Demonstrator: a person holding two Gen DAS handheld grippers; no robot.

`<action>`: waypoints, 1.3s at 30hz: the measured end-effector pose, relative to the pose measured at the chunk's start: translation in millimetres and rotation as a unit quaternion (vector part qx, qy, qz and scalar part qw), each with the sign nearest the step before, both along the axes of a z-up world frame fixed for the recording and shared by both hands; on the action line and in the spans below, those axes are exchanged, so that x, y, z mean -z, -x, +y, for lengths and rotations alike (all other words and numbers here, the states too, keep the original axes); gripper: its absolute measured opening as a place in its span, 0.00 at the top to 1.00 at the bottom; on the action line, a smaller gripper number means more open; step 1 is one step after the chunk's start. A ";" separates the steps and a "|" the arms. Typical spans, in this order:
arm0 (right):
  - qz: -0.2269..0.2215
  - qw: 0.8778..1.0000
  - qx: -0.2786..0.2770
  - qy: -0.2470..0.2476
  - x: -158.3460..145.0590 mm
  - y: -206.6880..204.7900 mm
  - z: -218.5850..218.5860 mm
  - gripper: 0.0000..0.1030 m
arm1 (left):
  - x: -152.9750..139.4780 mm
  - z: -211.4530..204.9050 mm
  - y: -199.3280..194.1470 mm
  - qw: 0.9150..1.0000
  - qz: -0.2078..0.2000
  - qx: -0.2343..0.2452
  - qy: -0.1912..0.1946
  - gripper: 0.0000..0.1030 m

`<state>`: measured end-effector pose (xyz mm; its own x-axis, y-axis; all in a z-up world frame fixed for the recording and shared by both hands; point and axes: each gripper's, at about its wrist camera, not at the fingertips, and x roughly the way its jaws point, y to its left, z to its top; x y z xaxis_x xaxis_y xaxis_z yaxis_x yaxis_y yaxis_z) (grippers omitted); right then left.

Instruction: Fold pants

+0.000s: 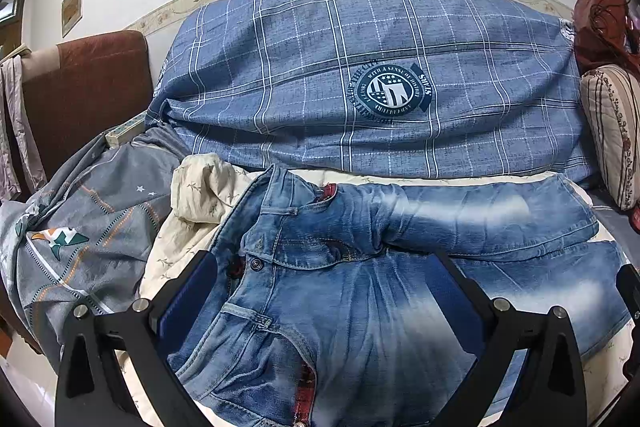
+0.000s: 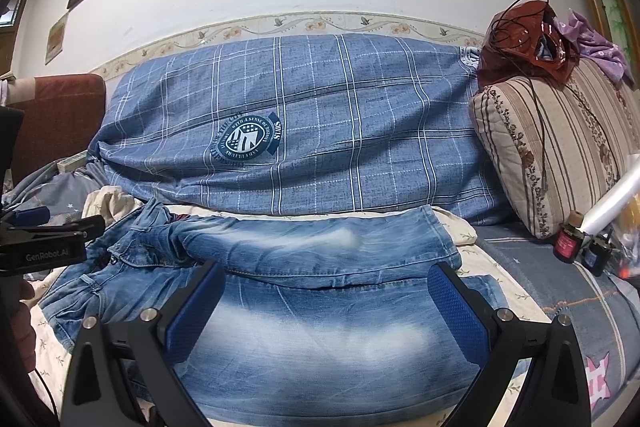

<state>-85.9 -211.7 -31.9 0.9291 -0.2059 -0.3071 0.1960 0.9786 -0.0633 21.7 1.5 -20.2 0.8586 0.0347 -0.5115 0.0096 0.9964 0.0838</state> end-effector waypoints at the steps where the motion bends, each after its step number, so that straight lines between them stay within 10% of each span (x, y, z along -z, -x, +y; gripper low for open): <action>1: 0.000 1.000 0.000 0.001 -0.1 0.2 -0.2 0.01 | 0.1 -0.2 0.1 1.000 0.000 0.000 -0.001 0.00; 21: 0.027 0.994 0.097 -0.050 -2.0 -15.2 -89.5 0.01 | 12.8 17.9 -30.3 0.999 0.049 -0.009 0.006 0.00; 39: 0.111 0.977 0.153 -0.103 -12.5 -200.7 -198.6 0.01 | 15.8 142.4 -252.1 0.970 0.209 -0.107 0.060 0.00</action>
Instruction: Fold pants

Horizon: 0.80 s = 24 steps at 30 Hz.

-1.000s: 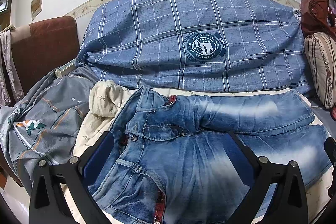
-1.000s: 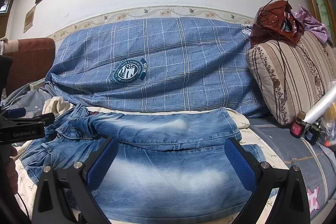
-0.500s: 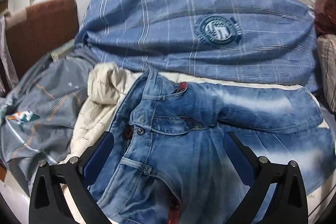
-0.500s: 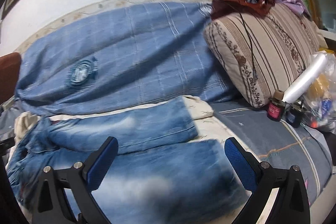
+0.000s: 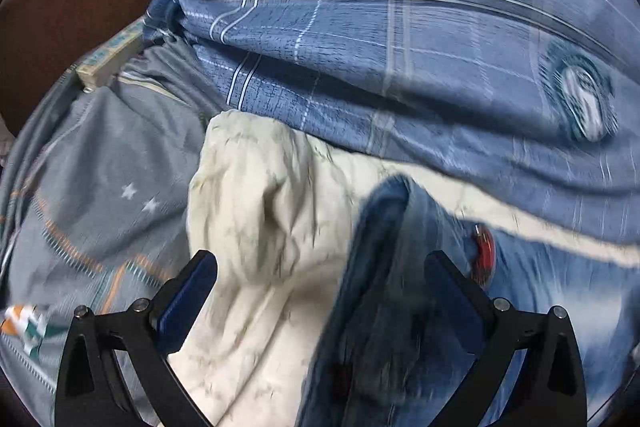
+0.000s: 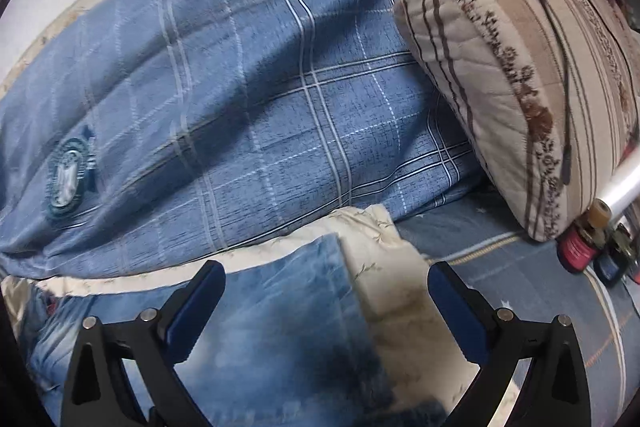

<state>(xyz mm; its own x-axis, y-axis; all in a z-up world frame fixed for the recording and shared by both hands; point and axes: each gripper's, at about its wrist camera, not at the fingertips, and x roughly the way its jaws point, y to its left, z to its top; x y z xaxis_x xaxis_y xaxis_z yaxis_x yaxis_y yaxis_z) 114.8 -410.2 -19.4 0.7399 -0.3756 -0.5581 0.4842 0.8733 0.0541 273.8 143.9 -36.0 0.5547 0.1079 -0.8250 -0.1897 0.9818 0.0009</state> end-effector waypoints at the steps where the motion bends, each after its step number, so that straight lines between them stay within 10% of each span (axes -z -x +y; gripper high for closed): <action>1: 0.001 1.000 0.002 -0.003 2.8 -3.1 -2.7 0.01 | 3.2 1.2 -10.8 1.000 0.009 -0.005 0.007 0.00; 11: 0.013 0.999 -0.019 -0.026 7.9 -31.4 -33.4 0.01 | 46.1 -26.3 -73.9 0.994 0.072 0.004 0.077 0.00; 18: 0.032 0.994 -0.037 -0.094 24.0 -57.4 -59.6 0.01 | 70.4 -68.5 -83.1 0.994 0.085 0.063 0.034 0.02; 24: 0.076 0.992 -0.028 -0.097 50.3 -86.1 -57.4 0.07 | 84.5 -69.2 -77.4 0.993 0.079 0.074 0.042 0.24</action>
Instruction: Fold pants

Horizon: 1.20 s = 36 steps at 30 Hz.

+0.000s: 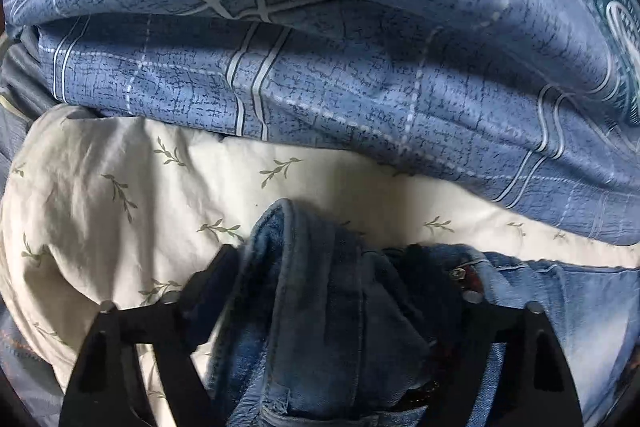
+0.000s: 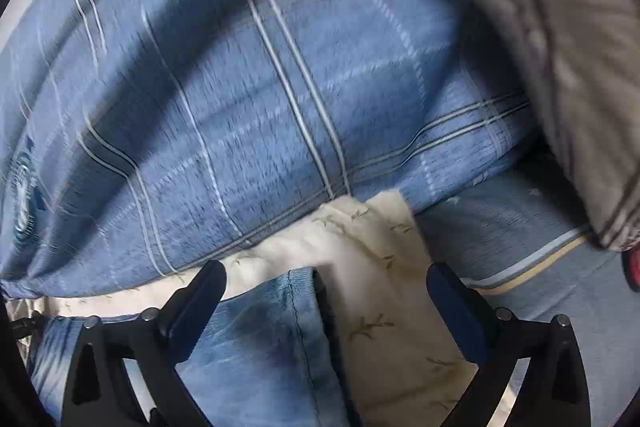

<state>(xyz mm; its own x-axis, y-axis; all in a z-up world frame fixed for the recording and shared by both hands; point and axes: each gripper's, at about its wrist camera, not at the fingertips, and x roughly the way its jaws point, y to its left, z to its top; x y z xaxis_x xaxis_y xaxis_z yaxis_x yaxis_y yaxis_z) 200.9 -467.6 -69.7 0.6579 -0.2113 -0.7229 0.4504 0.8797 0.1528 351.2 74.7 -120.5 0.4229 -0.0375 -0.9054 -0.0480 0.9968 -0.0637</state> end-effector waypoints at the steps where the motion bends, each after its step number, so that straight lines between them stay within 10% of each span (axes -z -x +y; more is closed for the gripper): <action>1: 0.010 1.000 -0.003 -0.004 6.0 -4.9 2.5 0.16 | -1.5 -0.4 1.9 1.000 -0.002 0.001 0.003 0.30; 3: 0.041 0.999 -0.006 0.002 17.5 -15.1 9.0 0.40 | -14.3 -0.4 7.1 0.999 -0.011 0.021 0.023 0.69; 8: 0.026 0.998 -0.024 0.056 -1.6 -8.0 34.8 0.74 | -32.9 -10.7 21.2 0.998 -0.037 0.049 0.017 0.77; 21: -0.107 0.994 -0.028 0.004 -77.8 82.9 64.0 0.83 | -127.1 34.9 145.1 0.983 -0.145 0.052 0.099 0.79; 27: -0.157 0.987 -0.033 -0.008 -90.8 161.1 69.9 0.83 | -130.2 64.8 214.3 0.977 -0.165 0.045 0.125 0.79; 36: -0.107 0.992 -0.034 -0.054 -43.6 242.5 63.8 0.83 | -86.9 77.0 303.5 0.984 -0.125 0.046 0.120 0.79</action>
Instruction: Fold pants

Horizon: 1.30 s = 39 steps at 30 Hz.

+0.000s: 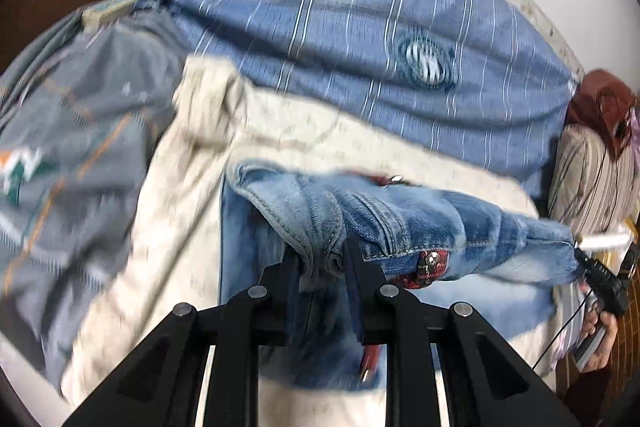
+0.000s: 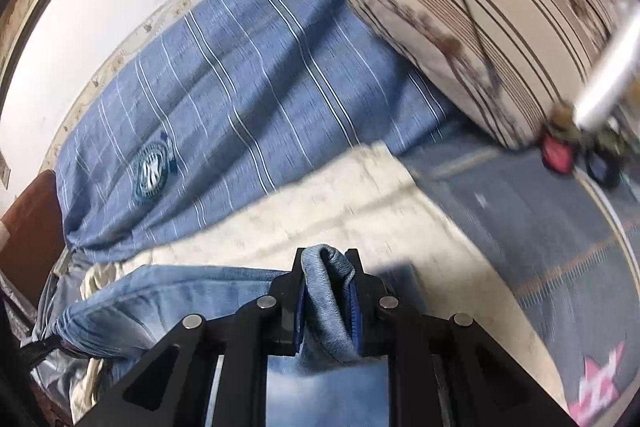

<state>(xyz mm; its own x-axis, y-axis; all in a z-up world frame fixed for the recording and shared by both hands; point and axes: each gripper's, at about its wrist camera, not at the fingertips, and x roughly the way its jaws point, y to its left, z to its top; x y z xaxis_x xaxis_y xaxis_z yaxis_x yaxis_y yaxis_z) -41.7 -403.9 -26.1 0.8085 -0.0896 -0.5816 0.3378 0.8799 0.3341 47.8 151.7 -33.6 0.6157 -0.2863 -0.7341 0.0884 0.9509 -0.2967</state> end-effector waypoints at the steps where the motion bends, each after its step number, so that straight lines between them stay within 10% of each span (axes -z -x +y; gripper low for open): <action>1: 0.010 1.000 -0.001 -0.002 5.3 5.2 -1.4 0.83 | 8.8 -0.3 8.0 1.000 0.012 0.003 -0.006 0.79; 10: 0.091 0.995 -0.031 -0.008 39.5 50.5 -12.2 0.65 | 59.2 5.6 44.9 0.992 0.095 0.002 -0.088 0.78; 13: 0.055 0.998 -0.008 0.000 28.0 66.3 -24.1 0.62 | 49.6 21.2 57.9 0.992 0.085 -0.013 -0.094 0.78; 16: 0.007 1.000 0.013 -0.019 15.5 69.3 -34.4 0.29 | 30.2 31.5 63.3 0.993 0.063 -0.029 -0.092 0.78; 20: 0.016 1.000 0.000 -0.005 8.3 26.3 -24.5 0.29 | 2.7 15.1 52.6 0.997 0.019 -0.018 -0.079 0.77; 24: 0.108 0.994 -0.013 0.007 35.9 -30.4 -14.9 0.47 | -2.3 -31.8 25.7 0.997 -0.011 0.010 -0.069 0.73; 26: 0.163 0.986 -0.020 0.012 55.5 -53.9 -11.2 0.78 | 6.4 -54.5 13.3 0.997 -0.018 0.019 -0.074 0.71; 29: 0.149 0.987 -0.019 0.049 50.4 -56.4 -0.2 0.96 | 28.5 -77.4 0.6 0.996 -0.008 0.026 -0.087 0.71; 34: 0.035 0.991 0.006 0.128 5.4 -48.8 18.8 0.97 | 57.0 -92.0 -2.3 0.994 -0.016 0.016 -0.106 0.71; 39: 0.040 0.989 0.036 0.135 25.2 -71.1 5.0 0.97 | 61.6 -104.9 -0.1 0.990 -0.041 0.026 -0.134 0.55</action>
